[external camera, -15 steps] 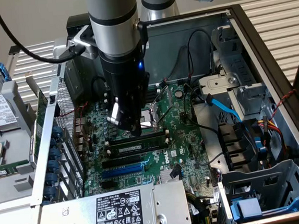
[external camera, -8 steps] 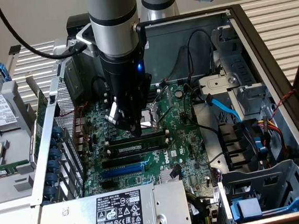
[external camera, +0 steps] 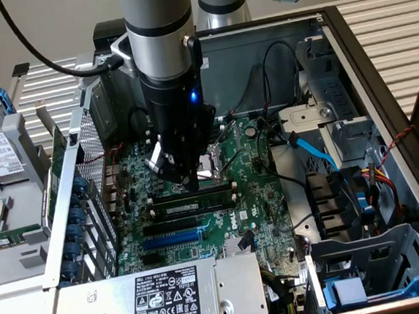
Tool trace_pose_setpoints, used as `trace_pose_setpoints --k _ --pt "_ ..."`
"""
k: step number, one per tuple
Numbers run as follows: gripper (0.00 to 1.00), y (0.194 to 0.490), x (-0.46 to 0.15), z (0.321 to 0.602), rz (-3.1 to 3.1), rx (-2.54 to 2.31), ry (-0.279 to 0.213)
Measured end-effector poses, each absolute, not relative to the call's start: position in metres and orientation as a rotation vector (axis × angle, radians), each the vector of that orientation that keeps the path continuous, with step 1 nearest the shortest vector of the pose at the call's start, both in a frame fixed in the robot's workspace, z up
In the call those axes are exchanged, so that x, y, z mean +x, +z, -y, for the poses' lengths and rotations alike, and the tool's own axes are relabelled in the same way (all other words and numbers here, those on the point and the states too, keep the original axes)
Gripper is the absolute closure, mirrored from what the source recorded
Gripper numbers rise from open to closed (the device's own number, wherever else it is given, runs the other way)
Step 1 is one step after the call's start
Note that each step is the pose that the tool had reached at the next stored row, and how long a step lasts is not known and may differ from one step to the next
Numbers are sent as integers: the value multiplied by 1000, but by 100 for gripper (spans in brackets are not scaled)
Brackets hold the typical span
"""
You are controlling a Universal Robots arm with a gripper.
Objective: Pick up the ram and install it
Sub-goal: 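Press down the ram until it locks into place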
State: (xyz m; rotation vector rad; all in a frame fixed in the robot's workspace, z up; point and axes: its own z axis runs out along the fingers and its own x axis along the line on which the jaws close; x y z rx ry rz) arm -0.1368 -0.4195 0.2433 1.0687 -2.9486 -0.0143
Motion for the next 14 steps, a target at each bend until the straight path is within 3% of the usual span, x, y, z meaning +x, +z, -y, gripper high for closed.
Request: trace_pose_setpoints --k 14 --pt "89 242 -137 419 3035 794 -3"
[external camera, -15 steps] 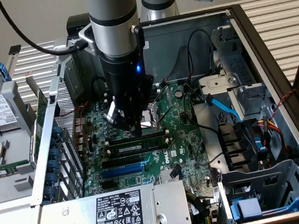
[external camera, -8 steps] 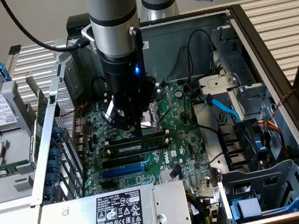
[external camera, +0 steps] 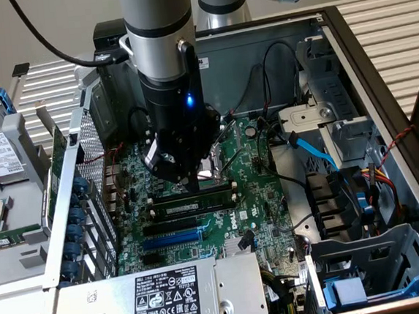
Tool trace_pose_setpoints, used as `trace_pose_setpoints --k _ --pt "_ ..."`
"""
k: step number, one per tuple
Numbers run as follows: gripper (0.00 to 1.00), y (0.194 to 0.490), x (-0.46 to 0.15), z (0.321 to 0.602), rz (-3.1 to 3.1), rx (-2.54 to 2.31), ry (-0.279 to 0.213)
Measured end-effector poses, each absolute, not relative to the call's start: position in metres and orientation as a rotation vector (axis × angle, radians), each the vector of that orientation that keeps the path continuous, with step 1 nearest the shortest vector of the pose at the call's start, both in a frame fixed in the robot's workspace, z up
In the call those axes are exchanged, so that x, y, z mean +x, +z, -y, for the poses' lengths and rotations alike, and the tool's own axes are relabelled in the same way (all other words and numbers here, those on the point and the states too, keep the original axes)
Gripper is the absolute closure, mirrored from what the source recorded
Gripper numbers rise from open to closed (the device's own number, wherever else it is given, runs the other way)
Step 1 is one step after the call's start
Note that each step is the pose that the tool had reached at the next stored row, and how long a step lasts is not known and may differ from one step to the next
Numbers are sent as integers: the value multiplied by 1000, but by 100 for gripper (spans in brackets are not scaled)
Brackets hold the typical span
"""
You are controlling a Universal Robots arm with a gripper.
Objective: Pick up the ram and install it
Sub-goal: 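Press down the ram until it locks into place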
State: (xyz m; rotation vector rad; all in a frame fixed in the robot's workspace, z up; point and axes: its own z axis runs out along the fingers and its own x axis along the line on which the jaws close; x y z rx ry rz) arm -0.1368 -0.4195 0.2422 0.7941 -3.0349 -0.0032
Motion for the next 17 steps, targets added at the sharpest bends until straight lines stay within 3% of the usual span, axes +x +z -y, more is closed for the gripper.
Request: trace_pose_setpoints --k 17 --pt "89 239 -137 419 3108 447 7"
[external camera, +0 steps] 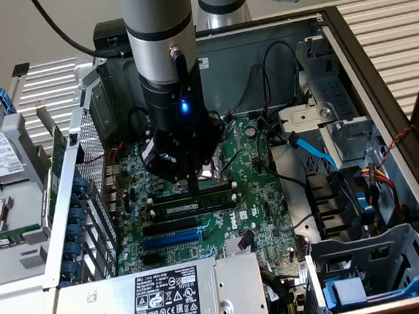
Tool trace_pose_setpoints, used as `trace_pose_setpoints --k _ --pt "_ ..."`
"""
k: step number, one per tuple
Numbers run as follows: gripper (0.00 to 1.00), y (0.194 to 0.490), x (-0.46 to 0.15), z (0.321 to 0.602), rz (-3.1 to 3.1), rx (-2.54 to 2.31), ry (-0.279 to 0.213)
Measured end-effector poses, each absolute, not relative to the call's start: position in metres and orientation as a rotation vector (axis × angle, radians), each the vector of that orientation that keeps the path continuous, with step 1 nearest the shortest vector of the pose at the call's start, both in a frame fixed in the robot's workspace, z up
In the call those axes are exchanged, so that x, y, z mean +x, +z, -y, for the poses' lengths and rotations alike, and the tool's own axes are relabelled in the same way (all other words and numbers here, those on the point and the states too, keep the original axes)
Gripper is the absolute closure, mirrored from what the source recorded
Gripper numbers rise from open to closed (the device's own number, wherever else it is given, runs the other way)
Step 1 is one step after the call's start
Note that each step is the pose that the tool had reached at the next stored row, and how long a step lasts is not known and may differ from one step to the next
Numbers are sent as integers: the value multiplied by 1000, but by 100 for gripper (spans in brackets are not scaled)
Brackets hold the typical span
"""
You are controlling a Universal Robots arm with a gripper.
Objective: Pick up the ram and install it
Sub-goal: 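Press down the ram until it locks into place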
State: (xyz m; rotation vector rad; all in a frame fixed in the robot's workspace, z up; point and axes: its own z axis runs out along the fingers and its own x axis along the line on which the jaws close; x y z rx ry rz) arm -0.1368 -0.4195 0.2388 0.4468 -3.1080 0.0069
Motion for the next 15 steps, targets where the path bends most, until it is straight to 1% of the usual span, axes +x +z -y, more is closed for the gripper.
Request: trace_pose_setpoints --k 15 --pt "89 238 -137 419 3139 120 12"
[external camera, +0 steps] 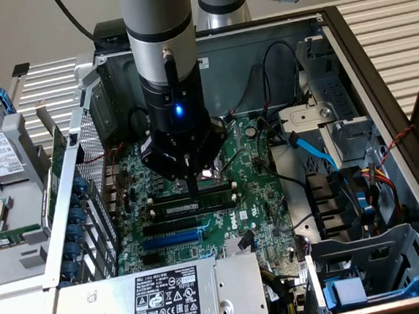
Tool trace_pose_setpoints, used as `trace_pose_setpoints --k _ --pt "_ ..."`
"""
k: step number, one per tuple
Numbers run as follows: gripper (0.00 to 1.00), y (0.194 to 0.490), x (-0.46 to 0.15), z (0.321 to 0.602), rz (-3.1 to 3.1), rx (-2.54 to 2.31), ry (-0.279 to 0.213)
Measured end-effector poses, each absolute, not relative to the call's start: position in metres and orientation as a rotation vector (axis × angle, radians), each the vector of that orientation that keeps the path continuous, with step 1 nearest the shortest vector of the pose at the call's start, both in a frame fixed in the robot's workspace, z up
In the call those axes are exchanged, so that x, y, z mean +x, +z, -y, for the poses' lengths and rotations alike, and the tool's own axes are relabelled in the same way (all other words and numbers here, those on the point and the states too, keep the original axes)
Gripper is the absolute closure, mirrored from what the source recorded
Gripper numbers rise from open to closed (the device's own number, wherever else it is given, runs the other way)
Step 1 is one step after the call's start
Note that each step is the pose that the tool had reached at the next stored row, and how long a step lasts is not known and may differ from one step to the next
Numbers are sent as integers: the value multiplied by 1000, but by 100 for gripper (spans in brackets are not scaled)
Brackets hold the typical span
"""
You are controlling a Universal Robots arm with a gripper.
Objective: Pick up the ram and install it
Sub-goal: 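Press down the ram until it locks into place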
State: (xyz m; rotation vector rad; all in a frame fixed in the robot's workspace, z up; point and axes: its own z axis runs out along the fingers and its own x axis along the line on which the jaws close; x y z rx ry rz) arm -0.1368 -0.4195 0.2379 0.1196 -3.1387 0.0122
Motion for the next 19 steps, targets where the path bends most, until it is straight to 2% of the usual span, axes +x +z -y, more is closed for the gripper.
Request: trace_pose_setpoints --k 19 --pt "89 242 -137 419 3139 -94 13"
